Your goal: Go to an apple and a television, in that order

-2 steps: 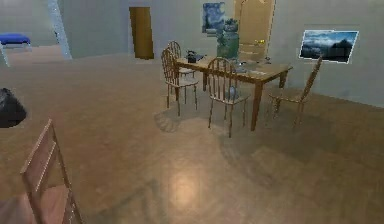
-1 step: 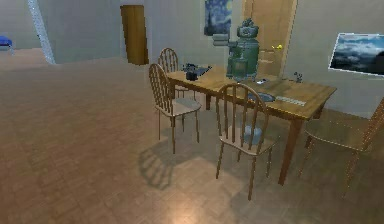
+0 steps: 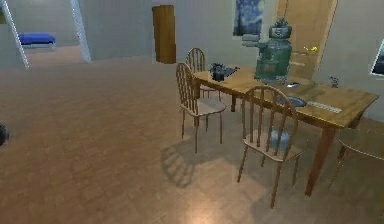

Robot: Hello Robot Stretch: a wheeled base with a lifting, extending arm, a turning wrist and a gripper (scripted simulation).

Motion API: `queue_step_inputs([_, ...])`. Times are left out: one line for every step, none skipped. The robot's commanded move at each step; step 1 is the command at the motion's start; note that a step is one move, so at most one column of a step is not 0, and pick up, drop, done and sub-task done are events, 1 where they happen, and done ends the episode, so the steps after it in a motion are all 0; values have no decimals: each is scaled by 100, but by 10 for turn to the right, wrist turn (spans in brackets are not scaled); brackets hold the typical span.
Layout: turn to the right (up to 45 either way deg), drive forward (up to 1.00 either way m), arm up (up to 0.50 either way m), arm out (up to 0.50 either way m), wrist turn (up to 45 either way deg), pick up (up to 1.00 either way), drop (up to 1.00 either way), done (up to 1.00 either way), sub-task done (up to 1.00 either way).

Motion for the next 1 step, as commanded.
queue_step_inputs([-30, 0, 0, 0, 0, 0, 0, 0, 0])
